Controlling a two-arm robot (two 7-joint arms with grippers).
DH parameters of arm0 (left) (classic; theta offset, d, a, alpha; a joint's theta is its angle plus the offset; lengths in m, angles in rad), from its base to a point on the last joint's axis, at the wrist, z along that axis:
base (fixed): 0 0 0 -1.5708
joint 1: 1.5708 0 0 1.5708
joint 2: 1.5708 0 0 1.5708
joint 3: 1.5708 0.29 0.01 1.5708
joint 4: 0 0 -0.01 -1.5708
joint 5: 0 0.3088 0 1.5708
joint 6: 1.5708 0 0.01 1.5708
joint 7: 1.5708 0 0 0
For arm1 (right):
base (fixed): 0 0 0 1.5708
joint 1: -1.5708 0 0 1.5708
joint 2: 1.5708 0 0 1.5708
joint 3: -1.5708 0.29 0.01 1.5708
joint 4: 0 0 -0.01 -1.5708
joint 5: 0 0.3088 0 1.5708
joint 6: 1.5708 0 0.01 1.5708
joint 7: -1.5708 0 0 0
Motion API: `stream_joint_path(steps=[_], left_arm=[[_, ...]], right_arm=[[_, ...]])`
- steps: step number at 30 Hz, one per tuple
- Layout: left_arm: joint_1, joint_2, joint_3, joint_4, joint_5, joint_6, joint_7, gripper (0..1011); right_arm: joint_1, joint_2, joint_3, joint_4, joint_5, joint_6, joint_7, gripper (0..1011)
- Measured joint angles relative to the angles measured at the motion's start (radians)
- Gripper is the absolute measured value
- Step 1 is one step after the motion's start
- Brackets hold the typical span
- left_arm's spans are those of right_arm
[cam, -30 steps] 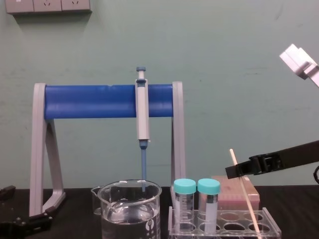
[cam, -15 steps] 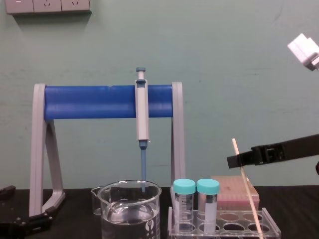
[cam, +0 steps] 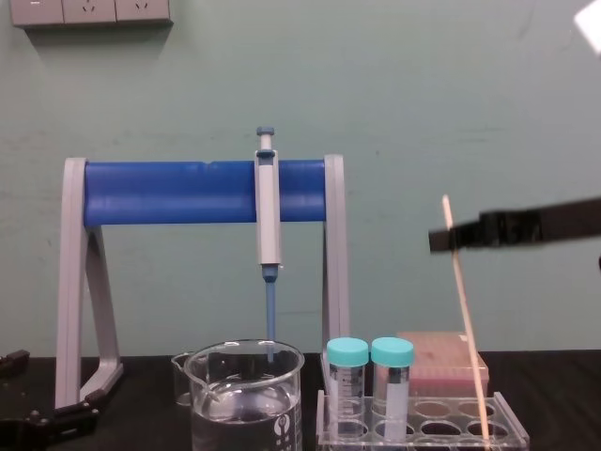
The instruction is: Hold the thermometer with one hand and immerse one end into the beaker, then reinsert it into the test tube rack.
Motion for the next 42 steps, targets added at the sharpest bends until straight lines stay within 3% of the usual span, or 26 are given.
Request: stream_joint_path(steps=[10, 17, 29, 35, 42], left_arm=[[0.000, 0.000, 0.000, 0.000, 0.000, 0.000, 0.000, 1004], [0.000, 0.000, 0.000, 0.000, 0.000, 0.000, 0.000, 1004], [0.000, 0.000, 0.000, 0.000, 0.000, 0.000, 0.000, 1004], [0.000, 0.000, 0.000, 0.000, 0.000, 0.000, 0.000, 1004], [0.000, 0.000, 0.000, 0.000, 0.000, 0.000, 0.000, 1004]], right_arm=[[0.010, 0.045, 0.029, -0.120, 0.007, -0.062, 0.000, 54], [0.037, 0.033, 0.019, -0.151, 0.012, -0.078, 0.009, 54], [0.093, -0.043, -0.027, -0.191, 0.011, -0.117, -0.002, 54], [0.113, -0.105, -0.065, -0.157, -0.004, -0.139, -0.014, 54], [0.106, -0.149, -0.089, -0.122, -0.021, -0.168, -0.021, 54]])
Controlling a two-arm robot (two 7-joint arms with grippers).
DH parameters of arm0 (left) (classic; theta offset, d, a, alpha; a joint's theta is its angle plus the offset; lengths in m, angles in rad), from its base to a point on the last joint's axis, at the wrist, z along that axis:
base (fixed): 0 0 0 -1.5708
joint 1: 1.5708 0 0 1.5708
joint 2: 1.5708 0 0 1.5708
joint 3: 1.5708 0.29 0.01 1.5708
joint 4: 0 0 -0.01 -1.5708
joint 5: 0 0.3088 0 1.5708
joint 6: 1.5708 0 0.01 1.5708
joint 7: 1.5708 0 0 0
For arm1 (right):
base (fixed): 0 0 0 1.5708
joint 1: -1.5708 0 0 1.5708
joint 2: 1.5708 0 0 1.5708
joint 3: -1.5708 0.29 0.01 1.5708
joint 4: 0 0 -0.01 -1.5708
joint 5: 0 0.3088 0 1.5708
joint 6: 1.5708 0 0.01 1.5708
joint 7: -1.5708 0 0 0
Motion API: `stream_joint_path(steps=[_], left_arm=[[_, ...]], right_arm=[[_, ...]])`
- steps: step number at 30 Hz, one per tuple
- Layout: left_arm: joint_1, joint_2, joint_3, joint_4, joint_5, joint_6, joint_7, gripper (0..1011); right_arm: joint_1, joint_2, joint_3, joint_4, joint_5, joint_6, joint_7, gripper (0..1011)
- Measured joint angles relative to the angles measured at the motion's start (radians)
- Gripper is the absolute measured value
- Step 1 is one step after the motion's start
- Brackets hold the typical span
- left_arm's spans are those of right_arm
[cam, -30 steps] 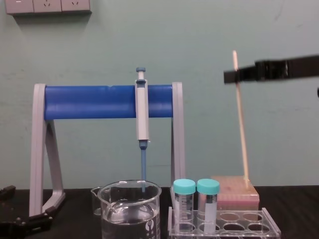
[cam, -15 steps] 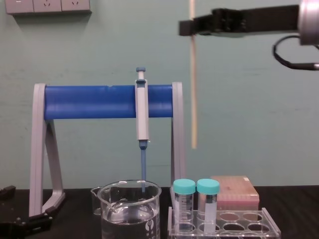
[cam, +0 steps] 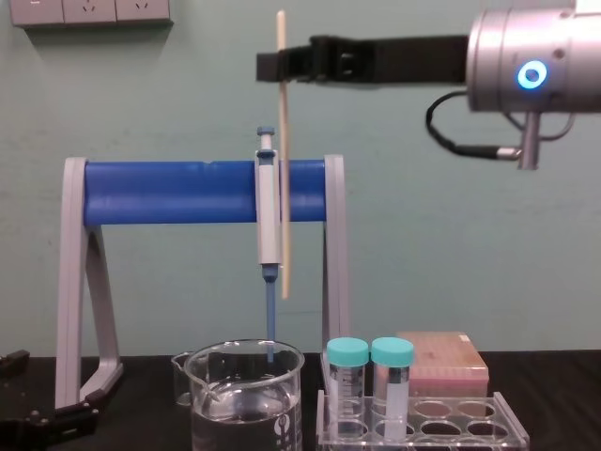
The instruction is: Hold the thermometer with one hand and immerse one end into the beaker, then reinsert it into the test tube rack.
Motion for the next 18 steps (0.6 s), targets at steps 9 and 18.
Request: stream_joint_path(steps=[9, 18], left_arm=[[0.000, 0.000, 0.000, 0.000, 0.000, 0.000, 0.000, 1004], [0.000, 0.000, 0.000, 0.000, 0.000, 0.000, 0.000, 1004]], right_arm=[[-0.017, -0.045, -0.017, 0.068, -0.042, -0.060, 0.002, 54], [-0.027, -0.079, -0.022, 0.106, -0.088, -0.097, 0.016, 54]])
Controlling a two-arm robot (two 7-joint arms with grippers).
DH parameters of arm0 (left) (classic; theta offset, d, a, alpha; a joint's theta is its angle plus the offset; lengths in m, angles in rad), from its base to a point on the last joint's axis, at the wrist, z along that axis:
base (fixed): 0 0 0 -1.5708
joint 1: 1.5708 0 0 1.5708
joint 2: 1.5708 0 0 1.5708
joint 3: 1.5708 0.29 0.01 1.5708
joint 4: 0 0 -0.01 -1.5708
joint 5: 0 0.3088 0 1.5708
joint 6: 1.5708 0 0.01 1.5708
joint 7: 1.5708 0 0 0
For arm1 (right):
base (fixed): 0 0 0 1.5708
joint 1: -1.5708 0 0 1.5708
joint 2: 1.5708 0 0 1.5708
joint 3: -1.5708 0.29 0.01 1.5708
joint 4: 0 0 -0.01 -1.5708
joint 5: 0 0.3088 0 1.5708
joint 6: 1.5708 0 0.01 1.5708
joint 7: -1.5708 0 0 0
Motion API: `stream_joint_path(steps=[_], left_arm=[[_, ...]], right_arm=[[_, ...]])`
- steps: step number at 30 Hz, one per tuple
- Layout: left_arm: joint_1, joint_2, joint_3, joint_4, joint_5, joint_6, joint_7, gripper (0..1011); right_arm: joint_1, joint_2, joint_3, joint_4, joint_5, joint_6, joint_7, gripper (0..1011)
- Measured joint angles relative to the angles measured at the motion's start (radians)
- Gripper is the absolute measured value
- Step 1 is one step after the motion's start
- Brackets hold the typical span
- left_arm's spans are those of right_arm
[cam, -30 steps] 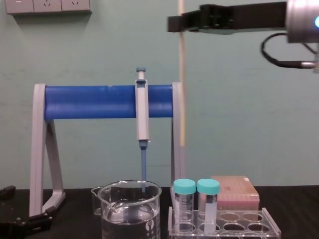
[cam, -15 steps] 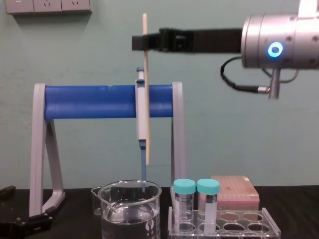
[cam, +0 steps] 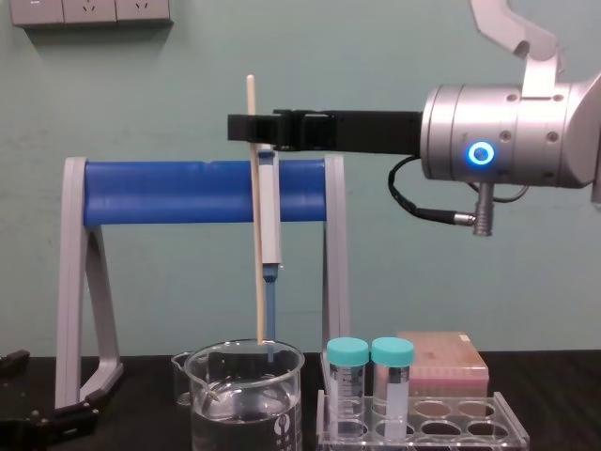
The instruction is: Hold the thermometer with one hand and immerse one end into the beaker, then reinsert it into the test tube rack.
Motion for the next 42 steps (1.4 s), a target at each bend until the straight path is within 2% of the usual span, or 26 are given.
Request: stream_joint_path(steps=[11, 19, 29, 42], left_arm=[[0.000, 0.000, 0.000, 0.000, 0.000, 0.000, 0.000, 1004], [0.000, 0.000, 0.000, 0.000, 0.000, 0.000, 0.000, 1004], [0.000, 0.000, 0.000, 0.000, 0.000, 0.000, 0.000, 1004], [0.000, 0.000, 0.000, 0.000, 0.000, 0.000, 0.000, 1004]], right_arm=[[-0.023, -0.012, -0.005, -0.013, -0.062, -0.026, 0.000, 54], [-0.034, -0.038, -0.005, 0.024, -0.096, -0.036, -0.002, 54], [-0.040, -0.077, 0.017, 0.075, -0.114, -0.038, -0.004, 54], [-0.036, -0.109, 0.031, 0.128, -0.141, -0.047, -0.002, 54]])
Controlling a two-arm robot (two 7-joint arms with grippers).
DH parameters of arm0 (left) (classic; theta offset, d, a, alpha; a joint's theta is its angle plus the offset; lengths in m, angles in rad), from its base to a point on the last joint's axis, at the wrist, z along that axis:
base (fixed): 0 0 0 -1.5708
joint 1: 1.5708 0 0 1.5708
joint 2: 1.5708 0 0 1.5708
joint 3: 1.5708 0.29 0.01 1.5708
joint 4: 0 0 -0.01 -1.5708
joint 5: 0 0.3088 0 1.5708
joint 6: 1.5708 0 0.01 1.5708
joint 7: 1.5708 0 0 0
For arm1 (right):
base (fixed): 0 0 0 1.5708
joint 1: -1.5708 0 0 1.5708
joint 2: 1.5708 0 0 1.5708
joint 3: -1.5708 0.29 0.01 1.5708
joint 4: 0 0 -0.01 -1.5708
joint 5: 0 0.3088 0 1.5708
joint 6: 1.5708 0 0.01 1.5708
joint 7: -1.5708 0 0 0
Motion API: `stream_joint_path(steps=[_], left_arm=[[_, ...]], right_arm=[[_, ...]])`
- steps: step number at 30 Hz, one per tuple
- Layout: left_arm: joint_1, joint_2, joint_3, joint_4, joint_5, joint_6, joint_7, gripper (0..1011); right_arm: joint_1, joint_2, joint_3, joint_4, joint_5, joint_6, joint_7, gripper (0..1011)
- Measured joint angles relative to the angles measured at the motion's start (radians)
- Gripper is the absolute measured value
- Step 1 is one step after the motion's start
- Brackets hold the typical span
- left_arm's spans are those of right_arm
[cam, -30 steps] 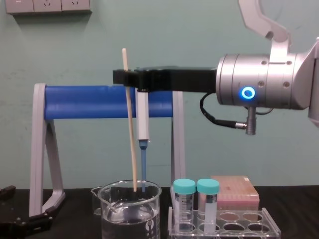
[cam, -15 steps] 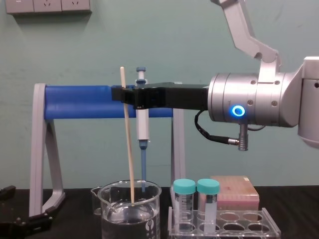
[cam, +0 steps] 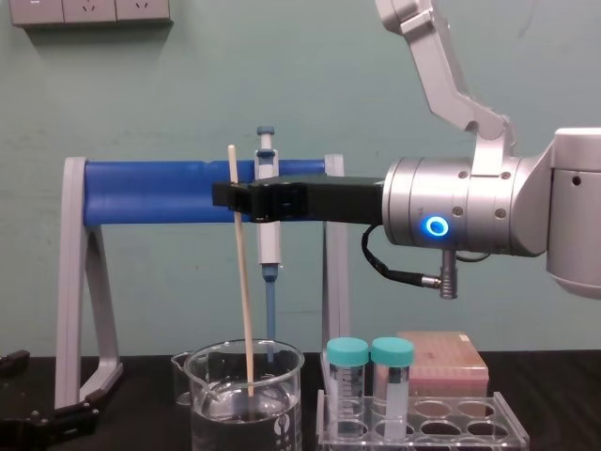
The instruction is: Hold the thermometer with one hand and immerse one end into the beaker, then reinsert it into the test tube rack.
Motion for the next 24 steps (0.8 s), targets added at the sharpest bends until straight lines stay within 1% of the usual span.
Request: stream_joint_path(steps=[8, 24], left_arm=[[0.000, 0.000, 0.000, 0.000, 0.000, 0.000, 0.000, 1004], [0.000, 0.000, 0.000, 0.000, 0.000, 0.000, 0.000, 1004]], right_arm=[[0.002, -0.013, 0.003, 0.023, -0.017, -0.002, 0.012, 53], [-0.005, -0.025, 0.009, 0.042, -0.033, 0.003, 0.023, 54]])
